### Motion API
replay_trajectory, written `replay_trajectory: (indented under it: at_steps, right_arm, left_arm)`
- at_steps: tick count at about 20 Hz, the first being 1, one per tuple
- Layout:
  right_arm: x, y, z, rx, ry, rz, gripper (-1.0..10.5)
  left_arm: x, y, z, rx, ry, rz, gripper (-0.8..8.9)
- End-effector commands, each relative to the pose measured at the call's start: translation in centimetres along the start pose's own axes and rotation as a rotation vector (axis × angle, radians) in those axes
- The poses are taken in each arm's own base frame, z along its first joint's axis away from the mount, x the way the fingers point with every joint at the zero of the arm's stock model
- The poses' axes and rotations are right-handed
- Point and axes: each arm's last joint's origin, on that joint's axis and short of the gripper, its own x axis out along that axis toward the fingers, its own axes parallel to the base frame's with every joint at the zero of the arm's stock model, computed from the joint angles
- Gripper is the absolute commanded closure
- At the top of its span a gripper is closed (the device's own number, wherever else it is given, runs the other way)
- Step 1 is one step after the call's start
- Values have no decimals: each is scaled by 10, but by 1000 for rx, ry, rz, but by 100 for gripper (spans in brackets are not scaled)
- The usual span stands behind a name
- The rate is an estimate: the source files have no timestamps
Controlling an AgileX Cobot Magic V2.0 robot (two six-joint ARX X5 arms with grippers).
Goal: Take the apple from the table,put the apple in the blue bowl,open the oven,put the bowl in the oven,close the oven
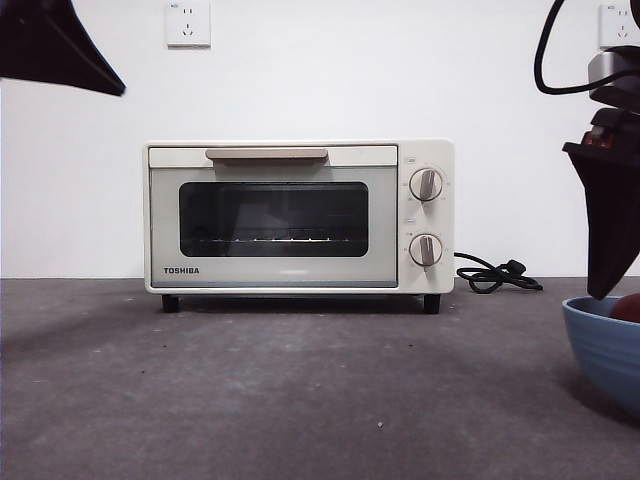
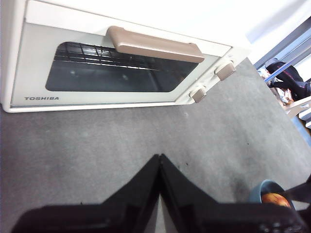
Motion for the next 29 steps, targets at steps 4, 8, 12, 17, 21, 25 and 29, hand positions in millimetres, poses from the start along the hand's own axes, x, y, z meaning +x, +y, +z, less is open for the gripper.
replay_trajectory:
  at_steps: [4, 8, 12, 17, 21, 25, 29]
  right_arm:
    - [-14, 4, 12, 10, -31, 10, 350]
    - [-26, 8, 17, 13, -29, 88, 486]
    - [-39, 13, 18, 40, -66, 192, 963]
    - [-64, 16, 8, 64, -163, 244, 958]
    - [-84, 18, -4, 87, -250, 269, 958]
    - [-95, 18, -12, 78, -291, 277, 958]
    - [-96, 18, -14, 93, -294, 281, 958]
  left_arm:
    - [36, 6, 39, -27, 13, -52, 819]
    - [75, 5, 81, -22, 48, -87, 819]
    - [118, 0, 101, -11, 106, -103, 819]
    - [156, -3, 95, 6, 160, -73, 819]
    - [167, -2, 83, 62, 198, 61, 819]
    - [166, 1, 75, 91, 270, 125, 819]
    - [164, 1, 65, 167, 356, 210, 819]
